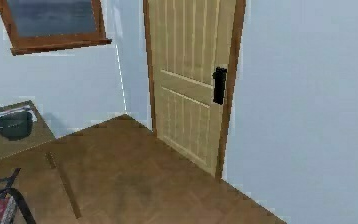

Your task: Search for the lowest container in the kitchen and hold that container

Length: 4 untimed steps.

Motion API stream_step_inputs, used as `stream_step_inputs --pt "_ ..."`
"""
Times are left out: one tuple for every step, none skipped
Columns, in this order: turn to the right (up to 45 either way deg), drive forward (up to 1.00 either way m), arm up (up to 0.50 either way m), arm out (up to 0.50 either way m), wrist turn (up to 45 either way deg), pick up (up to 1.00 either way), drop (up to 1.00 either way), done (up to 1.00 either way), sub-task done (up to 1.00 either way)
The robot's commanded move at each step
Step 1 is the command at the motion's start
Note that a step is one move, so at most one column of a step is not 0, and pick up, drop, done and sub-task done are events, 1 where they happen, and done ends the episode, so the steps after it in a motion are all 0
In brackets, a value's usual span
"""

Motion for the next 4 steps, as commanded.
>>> stream_step_inputs --pt "-33.0 0.00 0.00 0.00 0.0 0.00 0.00 0.00 0.00" --pt "0.0 0.25 0.00 0.00 0.0 0.00 0.00 0.00 0.00" --pt "45.0 0.00 0.00 0.00 0.0 0.00 0.00 0.00 0.00" --pt "45.0 0.00 0.00 0.00 0.0 0.00 0.00 0.00 0.00"
